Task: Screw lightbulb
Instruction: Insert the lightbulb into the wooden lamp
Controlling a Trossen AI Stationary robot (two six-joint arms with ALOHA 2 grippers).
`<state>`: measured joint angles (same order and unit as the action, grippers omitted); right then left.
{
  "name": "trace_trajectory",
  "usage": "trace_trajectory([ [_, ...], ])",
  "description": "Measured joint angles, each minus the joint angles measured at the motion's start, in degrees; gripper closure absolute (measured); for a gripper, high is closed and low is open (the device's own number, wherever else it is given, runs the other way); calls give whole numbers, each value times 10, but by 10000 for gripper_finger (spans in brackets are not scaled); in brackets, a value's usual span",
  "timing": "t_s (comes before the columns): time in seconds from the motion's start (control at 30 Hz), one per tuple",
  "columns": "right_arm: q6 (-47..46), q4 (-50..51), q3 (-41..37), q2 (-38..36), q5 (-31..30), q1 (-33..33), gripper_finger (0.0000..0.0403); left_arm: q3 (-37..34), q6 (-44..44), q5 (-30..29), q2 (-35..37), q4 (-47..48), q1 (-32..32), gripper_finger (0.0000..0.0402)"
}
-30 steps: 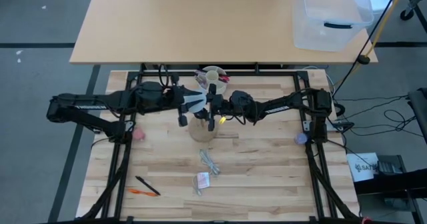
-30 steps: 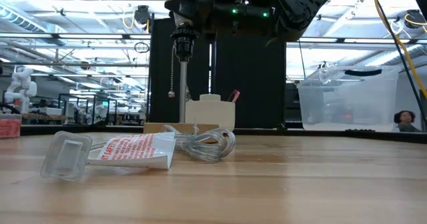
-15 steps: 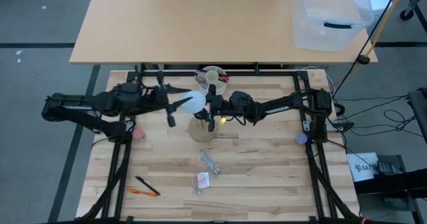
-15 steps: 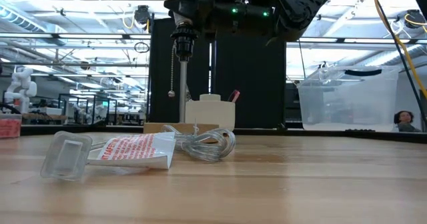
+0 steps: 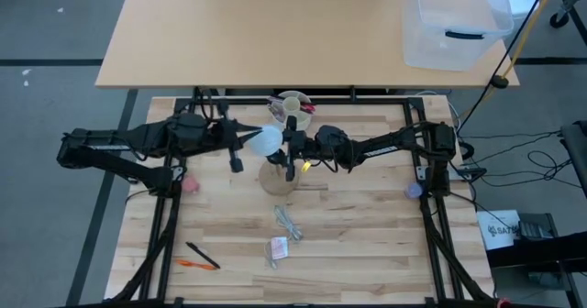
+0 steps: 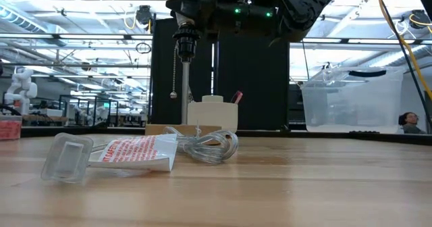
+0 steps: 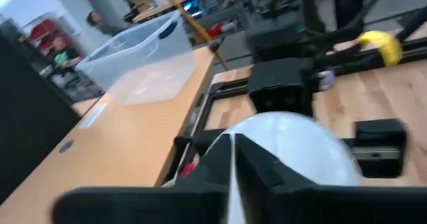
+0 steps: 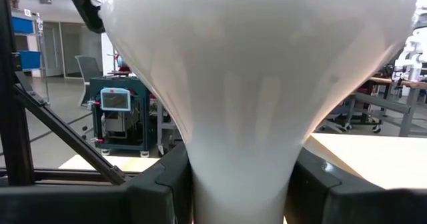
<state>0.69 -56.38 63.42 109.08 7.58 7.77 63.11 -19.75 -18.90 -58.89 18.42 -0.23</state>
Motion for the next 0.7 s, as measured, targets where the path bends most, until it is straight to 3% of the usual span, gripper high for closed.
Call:
trace_trajectory([
  [0.7, -10, -3, -1, 0, -1, 0, 245, 3, 5, 29, -33, 18, 12, 401],
])
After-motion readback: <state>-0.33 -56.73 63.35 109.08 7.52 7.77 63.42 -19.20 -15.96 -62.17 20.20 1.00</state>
